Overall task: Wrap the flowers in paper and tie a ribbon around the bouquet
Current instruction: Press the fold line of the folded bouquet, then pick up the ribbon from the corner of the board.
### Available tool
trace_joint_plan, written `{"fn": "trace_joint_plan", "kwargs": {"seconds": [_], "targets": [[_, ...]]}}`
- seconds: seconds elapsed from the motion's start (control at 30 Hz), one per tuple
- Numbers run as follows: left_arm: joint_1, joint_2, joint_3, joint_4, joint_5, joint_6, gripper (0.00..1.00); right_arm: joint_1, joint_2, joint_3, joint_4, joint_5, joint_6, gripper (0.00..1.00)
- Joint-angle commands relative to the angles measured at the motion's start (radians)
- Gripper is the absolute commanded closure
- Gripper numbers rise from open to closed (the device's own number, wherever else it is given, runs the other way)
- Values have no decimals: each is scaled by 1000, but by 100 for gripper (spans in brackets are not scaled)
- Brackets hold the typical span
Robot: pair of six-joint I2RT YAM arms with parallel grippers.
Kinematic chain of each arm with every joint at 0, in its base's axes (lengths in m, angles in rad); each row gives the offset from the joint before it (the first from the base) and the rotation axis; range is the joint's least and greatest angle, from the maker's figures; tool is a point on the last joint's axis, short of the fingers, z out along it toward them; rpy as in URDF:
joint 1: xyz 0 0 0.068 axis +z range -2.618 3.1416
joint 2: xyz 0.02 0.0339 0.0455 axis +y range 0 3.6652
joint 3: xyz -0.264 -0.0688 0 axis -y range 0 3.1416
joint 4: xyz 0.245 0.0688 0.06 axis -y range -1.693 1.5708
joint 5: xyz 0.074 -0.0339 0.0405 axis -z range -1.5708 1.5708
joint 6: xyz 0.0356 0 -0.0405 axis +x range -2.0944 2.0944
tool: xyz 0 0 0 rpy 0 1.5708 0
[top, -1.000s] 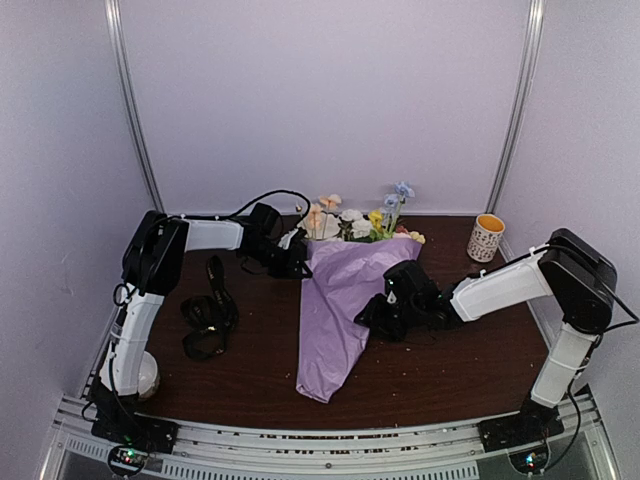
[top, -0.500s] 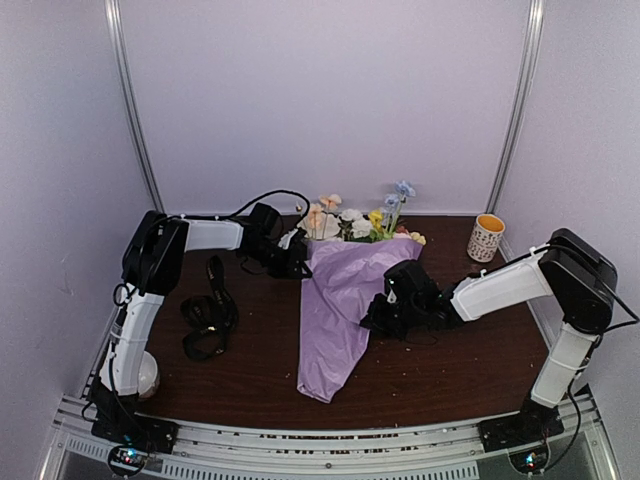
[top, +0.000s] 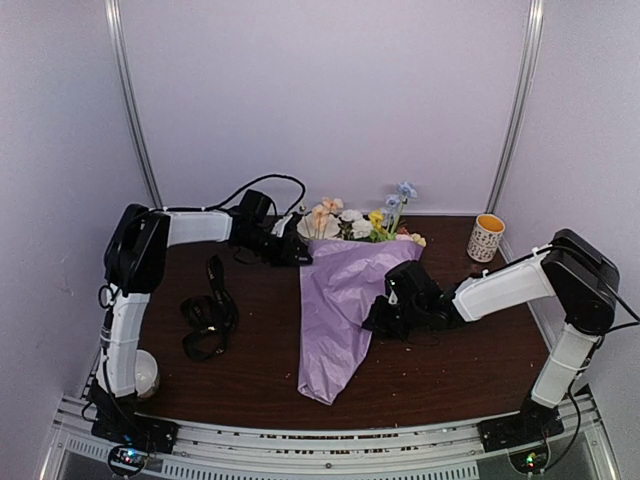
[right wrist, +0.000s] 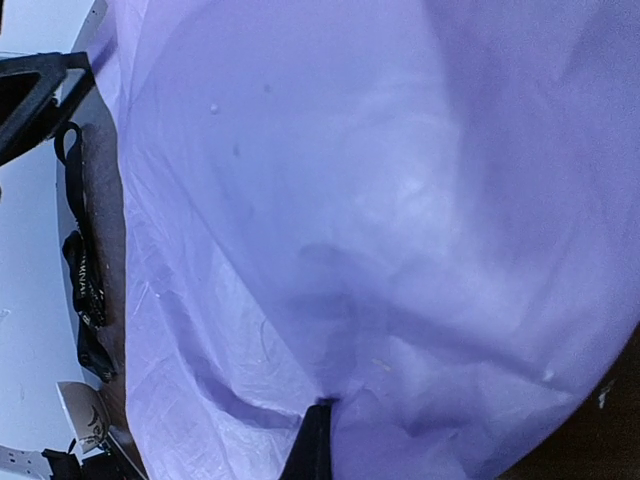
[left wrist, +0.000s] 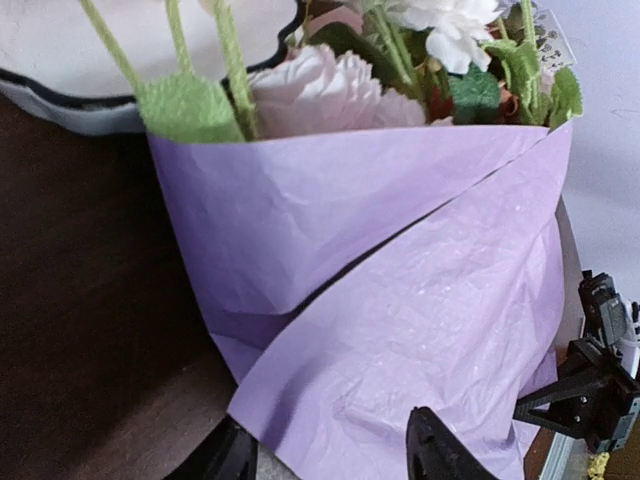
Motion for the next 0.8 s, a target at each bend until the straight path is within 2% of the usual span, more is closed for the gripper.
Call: {"fn": "trace_joint_plan", "kwargs": {"seconds": [0.0, 0.13, 0.3, 0.4, 0.5, 0.63, 0.77], "targets": [[10, -160, 21, -118, -109, 111, 45, -6, -21, 36, -56, 12, -31, 100], [19, -340, -106, -250, -273, 160, 42, -6, -26, 58, -105, 19, -52, 100], [28, -583, -377, -406, -518, 199, 41, -4, -21, 66, -124, 14, -76, 100], [40, -683, -518, -431, -571, 180, 41, -4, -18, 70, -133, 15, -96, 100], [76, -710, -591, -416, -583, 165, 43, -5, -13, 70, -134, 14, -109, 100], [197, -685, -593, -407, -565, 155, 58, -5, -10, 74, -132, 4, -119, 100], [291, -660, -587, -403, -570, 159, 52, -4, -15, 71, -138, 10, -124, 100]]}}
